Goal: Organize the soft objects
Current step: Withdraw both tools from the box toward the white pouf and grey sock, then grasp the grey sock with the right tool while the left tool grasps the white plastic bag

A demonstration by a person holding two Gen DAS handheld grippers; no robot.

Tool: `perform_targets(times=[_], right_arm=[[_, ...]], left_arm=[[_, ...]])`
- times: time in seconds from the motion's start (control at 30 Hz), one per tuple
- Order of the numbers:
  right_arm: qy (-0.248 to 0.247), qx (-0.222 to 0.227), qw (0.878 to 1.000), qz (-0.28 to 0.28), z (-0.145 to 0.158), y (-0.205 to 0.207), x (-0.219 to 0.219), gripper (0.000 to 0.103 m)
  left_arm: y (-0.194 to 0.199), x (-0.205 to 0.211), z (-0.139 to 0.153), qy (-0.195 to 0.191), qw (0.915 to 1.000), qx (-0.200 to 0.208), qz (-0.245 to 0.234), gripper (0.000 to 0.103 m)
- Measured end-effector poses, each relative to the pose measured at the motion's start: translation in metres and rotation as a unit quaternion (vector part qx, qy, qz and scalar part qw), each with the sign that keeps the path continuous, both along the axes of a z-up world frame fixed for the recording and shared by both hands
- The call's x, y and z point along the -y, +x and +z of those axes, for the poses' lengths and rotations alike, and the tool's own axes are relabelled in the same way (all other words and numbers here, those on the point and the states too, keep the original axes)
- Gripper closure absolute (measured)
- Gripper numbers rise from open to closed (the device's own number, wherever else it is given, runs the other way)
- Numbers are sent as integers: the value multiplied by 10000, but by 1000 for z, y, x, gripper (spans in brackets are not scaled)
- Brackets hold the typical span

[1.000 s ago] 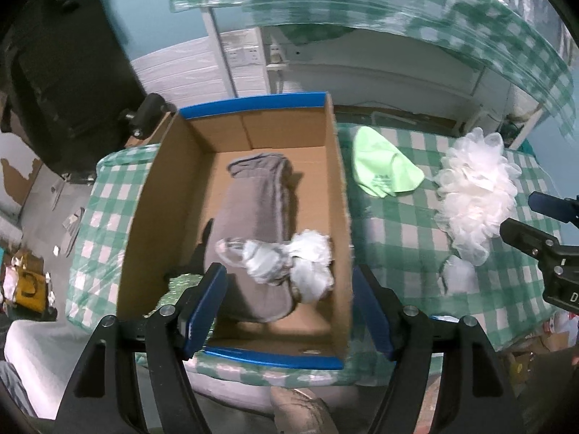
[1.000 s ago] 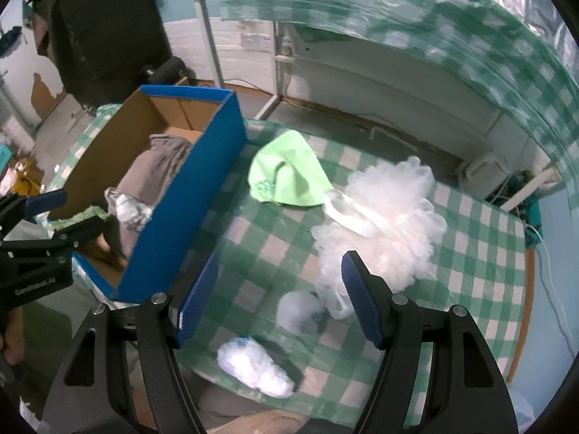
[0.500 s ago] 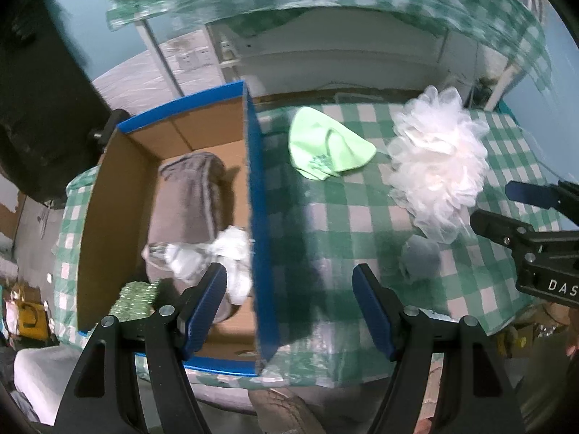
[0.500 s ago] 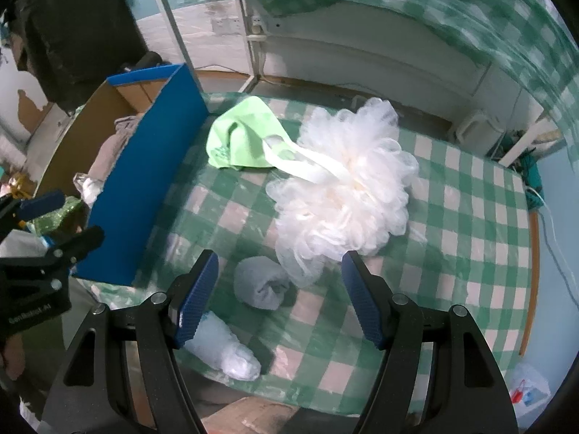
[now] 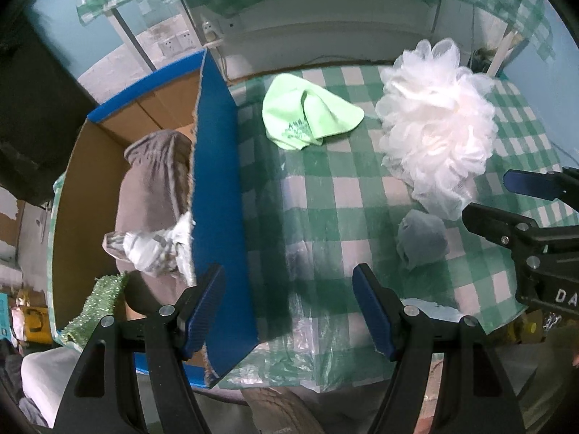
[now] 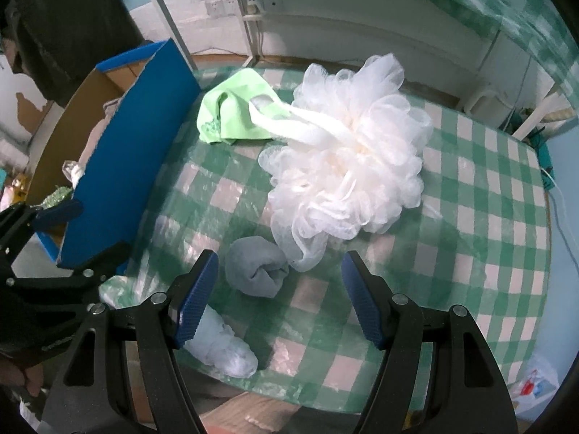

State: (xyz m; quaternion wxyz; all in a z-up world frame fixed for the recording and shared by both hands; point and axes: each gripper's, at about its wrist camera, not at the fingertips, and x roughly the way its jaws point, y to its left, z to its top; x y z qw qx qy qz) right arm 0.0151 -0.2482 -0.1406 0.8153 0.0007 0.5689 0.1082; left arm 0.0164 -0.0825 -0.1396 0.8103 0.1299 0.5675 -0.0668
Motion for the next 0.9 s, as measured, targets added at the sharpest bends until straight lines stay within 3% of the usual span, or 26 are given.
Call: perform_targets(times=[0.27, 0.9], right_arm=[[-92, -185, 9997, 146, -21, 3, -13, 33], [-244, -416, 9982, 359, -68, 17, -32, 33]], left_arm=[[1, -3, -23, 16, 9996, -286, 9, 30], [1, -3, -31, 263, 9994, -147, -155, 28]])
